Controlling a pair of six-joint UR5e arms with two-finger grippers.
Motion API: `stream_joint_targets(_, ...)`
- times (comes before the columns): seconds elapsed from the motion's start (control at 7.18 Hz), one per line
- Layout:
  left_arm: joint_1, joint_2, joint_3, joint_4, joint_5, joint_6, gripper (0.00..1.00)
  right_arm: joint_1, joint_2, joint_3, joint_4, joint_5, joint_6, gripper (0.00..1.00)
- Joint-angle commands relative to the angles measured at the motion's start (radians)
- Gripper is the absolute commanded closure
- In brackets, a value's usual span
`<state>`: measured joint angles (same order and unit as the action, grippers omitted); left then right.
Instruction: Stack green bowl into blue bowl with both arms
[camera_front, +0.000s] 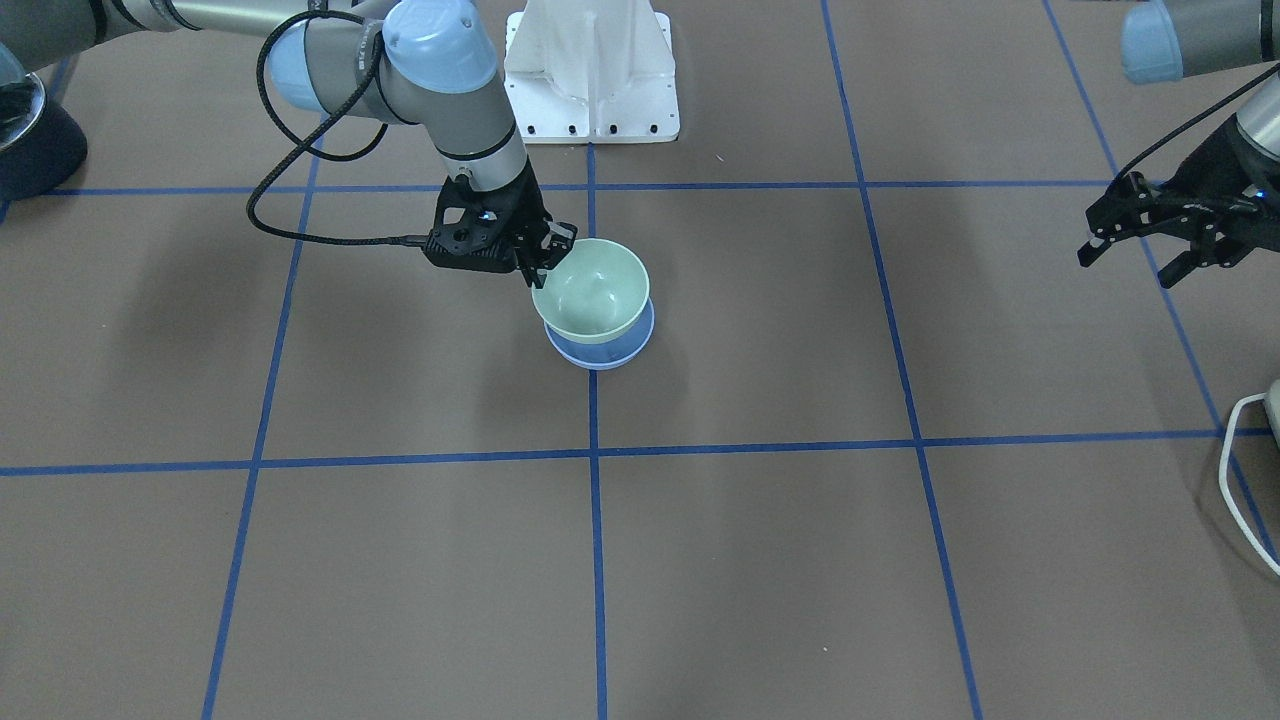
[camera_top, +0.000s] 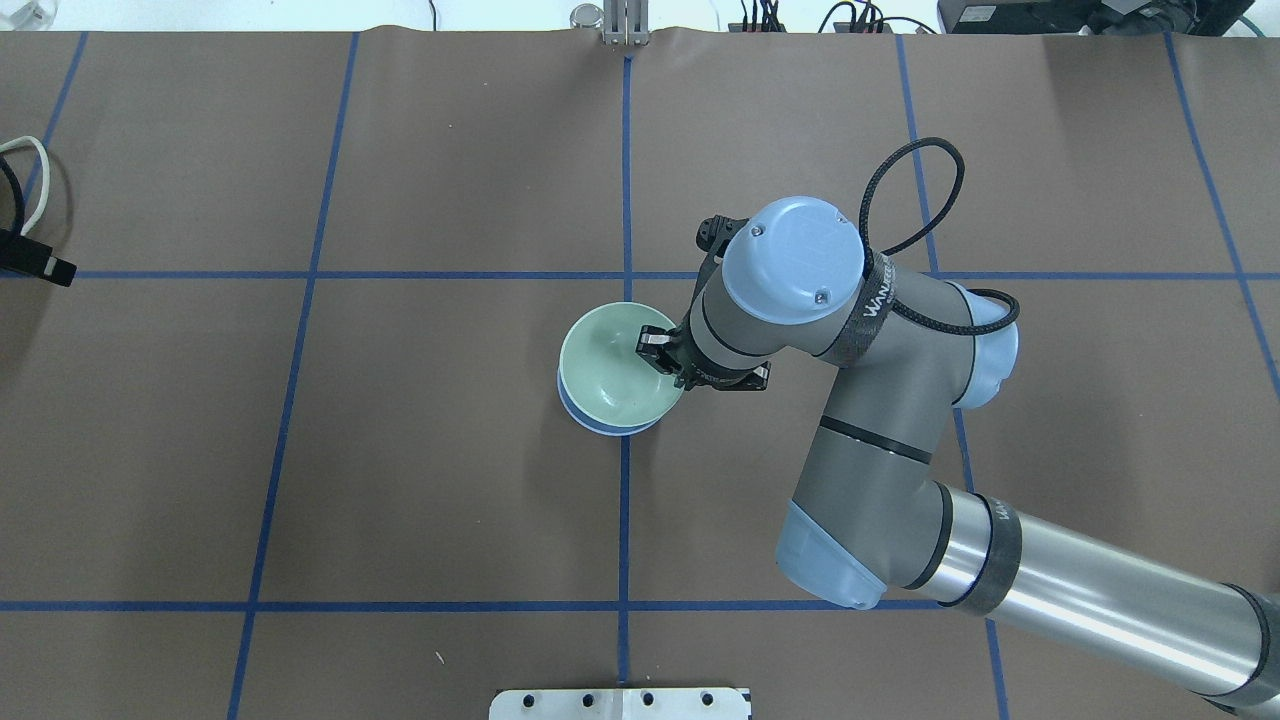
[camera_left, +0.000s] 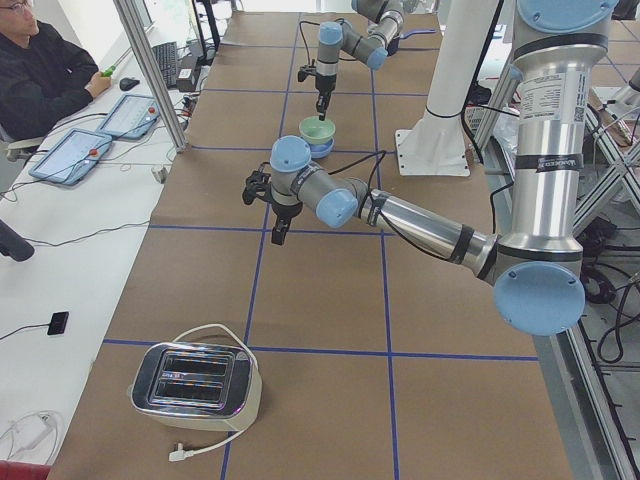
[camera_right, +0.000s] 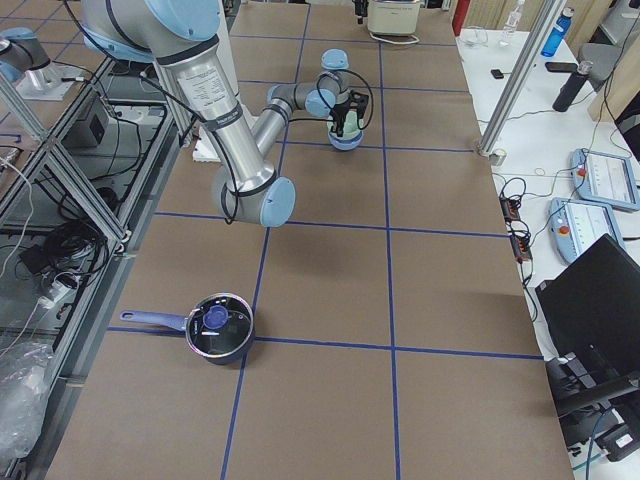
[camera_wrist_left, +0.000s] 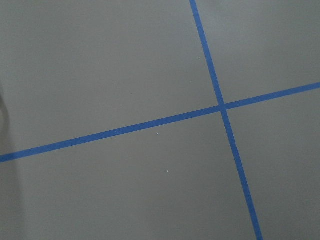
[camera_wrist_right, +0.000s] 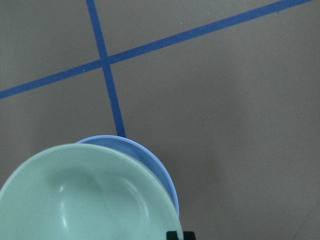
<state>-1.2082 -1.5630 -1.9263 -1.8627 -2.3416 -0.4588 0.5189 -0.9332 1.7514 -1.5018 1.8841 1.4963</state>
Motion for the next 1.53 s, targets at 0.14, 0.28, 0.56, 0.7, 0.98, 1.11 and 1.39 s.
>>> stream_joint_targets(0.14,-0.008,0.023,0.003,-0.018,-0.007,0.011,0.02,-0.005,0.014,-0.019,0.002,-0.002,0.001,1.0)
stream_joint_targets(0.28,-0.01,0.024,0.009,-0.027,-0.007,0.011,0.02,-0.005,0.022,-0.041,0.014,-0.002,-0.002,1.0)
stream_joint_targets(0.56,-0.01,0.024,0.012,-0.027,-0.007,0.011,0.02,-0.005,0.022,-0.094,0.092,-0.002,0.002,1.0)
stream_joint_targets(0.7,-0.011,0.023,0.013,-0.027,-0.007,0.011,0.02,-0.005,0.022,-0.096,0.1,-0.002,0.004,1.0)
stream_joint_targets(0.98,-0.011,0.023,0.015,-0.027,-0.007,0.011,0.02,-0.005,0.02,-0.093,0.1,0.0,-0.002,1.0)
stream_joint_targets(1.11,-0.011,0.023,0.015,-0.027,-0.007,0.011,0.02,-0.005,0.022,-0.093,0.101,0.0,-0.005,1.0)
stream_joint_targets(1.39,-0.011,0.023,0.015,-0.027,-0.007,0.011,0.02,-0.008,0.011,-0.09,0.101,-0.035,-0.018,0.0)
